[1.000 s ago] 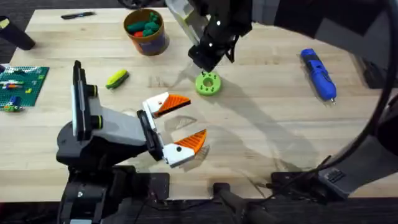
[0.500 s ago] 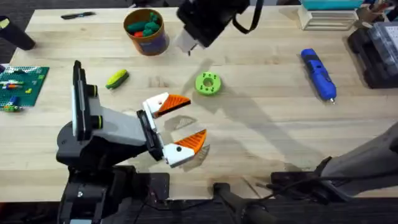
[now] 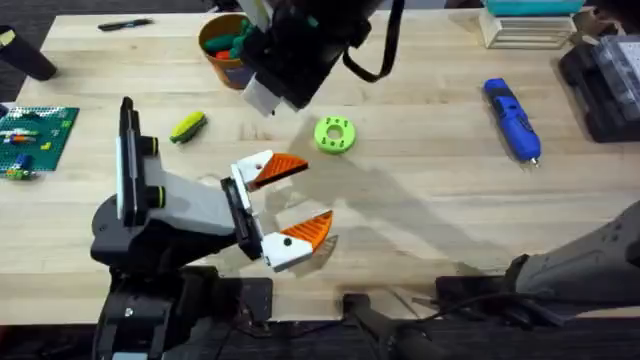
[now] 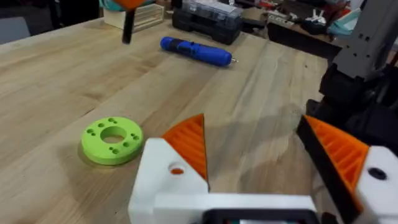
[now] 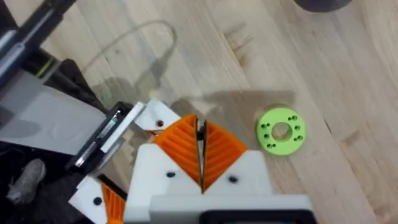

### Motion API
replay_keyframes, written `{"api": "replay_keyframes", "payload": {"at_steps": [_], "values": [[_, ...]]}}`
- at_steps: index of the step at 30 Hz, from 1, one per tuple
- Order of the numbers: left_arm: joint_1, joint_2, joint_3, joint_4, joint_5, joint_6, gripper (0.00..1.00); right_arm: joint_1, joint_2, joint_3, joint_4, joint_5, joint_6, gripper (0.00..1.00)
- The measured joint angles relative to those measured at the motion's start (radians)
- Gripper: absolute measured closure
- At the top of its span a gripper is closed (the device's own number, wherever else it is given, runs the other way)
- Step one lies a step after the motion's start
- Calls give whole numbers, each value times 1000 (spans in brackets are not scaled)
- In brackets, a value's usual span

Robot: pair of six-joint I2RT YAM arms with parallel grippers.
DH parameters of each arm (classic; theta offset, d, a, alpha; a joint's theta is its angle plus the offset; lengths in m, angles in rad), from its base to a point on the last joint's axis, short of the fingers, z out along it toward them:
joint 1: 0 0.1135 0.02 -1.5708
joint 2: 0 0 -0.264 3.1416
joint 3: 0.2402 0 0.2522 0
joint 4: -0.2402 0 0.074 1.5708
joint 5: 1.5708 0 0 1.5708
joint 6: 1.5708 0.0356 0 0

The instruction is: Pick up the gripper from the table and insert it into the empty holder that is missing its gripper. Then pick up a screw, insert it into the mounting hole, and use the screwdriver to tighten it. Finally, clean up the table by picking up the vegetable and placing it into the bucket.

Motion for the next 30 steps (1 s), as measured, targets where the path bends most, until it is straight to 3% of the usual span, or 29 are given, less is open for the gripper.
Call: {"api": "replay_keyframes", "payload": {"at_steps": [19, 30], "values": [[0, 0, 0, -1, 7, 0, 112, 9, 0, 49, -56, -60, 93, 995], [0, 0, 0, -1, 7, 0, 111, 69, 0, 49, -63, -67, 93, 995]]}}
